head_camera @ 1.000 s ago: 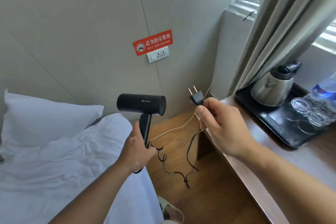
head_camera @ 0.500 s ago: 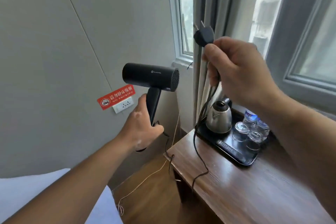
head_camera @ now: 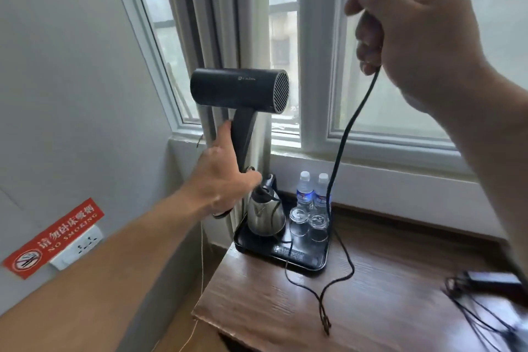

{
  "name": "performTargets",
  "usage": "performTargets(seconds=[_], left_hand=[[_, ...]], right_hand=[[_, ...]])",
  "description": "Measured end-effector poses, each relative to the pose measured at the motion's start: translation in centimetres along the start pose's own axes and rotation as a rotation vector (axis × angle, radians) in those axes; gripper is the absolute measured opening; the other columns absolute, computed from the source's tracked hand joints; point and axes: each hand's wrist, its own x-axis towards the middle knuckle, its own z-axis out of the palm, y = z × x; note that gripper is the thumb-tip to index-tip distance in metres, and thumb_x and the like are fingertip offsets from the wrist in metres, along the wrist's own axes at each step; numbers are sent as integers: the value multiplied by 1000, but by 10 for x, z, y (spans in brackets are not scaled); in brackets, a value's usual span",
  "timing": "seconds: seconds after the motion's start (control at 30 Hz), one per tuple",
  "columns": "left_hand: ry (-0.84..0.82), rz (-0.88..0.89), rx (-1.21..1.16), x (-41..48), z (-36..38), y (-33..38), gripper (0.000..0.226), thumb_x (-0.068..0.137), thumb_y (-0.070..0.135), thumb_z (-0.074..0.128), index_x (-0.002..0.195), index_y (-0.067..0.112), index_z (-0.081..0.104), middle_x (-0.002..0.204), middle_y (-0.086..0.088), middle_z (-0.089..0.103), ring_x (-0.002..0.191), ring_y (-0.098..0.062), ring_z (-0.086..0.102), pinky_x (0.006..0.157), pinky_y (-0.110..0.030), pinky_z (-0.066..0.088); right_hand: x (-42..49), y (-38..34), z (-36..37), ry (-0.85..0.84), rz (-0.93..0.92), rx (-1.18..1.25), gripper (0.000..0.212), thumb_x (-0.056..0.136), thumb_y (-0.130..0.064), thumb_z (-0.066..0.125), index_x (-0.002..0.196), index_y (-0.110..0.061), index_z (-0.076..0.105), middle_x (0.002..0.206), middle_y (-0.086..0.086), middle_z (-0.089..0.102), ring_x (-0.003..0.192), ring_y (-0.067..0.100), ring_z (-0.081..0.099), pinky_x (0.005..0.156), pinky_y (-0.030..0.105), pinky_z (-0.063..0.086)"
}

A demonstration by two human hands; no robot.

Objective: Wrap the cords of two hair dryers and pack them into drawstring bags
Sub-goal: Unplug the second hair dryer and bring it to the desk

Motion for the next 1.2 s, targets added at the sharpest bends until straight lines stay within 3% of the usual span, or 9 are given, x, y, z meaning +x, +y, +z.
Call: performTargets(seconds=[0.13,0.27,0.47,0.53,0.67,0.8,0.93,1.1,1.2], left_hand=[[-62,110,-50,21,26,2,73,84,18,71,143,20,28,84,-4,59,70,-13,55,58,-25,43],[-161,195,-140,33,62,3,61,81,16,70,128,22,32,77,-4,54,67,-23,55,57,-33,45],[-296,215,-196,34,127,4,61,77,19,67,128,19,32,76,-2,51,67,-25,51,55,-33,35],[-328,215,-231,32,145,3,56,79,13,67,124,17,36,78,-2,54,70,-21,52,58,-28,37],[-431,197,-261,24,176,-5,63,77,18,67,131,12,37,90,-5,59,83,-28,58,72,-34,41],[-509,165,-262,11,200,-14,60,79,15,67,131,14,36,92,-8,59,84,-29,56,71,-33,38],[-593,105,-260,-4,223,-31,83,76,21,67,148,16,26,112,-13,64,99,-29,57,83,-30,41],[-680,81,-166,-25,251,-43,99,78,22,67,159,11,10,139,-20,56,127,-33,53,108,-34,42],[-708,67,-125,-37,271,-46,100,78,25,68,158,9,11,151,-17,46,137,-29,46,115,-31,35]], right_hand=[[-7,-1,-16,93,18,-114,30,98,-24,50,70,-22,59,45,-7,45,42,16,40,47,27,37],[-19,5,-33,165,82,-223,28,97,-25,51,70,-22,59,44,-7,45,41,17,40,48,30,37],[-55,27,-58,244,211,-345,28,101,-22,52,74,-16,60,49,-2,43,46,19,39,47,33,34],[-71,37,-67,252,269,-350,28,103,-21,50,77,-14,60,49,-2,43,46,17,38,47,33,33],[-106,64,-84,253,355,-427,28,104,-24,49,81,-15,63,49,-3,47,46,18,43,49,36,38],[-144,98,-96,281,457,-422,27,96,-34,54,74,-23,65,47,-6,48,45,19,43,49,39,38],[-181,136,-104,224,575,-521,35,87,-51,50,78,-20,64,49,-3,49,48,20,46,51,49,42],[-222,188,-107,96,679,-696,30,98,-38,54,75,-19,62,58,7,59,54,17,54,58,40,45],[-238,217,-108,-13,754,-716,29,101,-35,53,75,-21,57,58,1,57,60,14,53,59,34,42]])
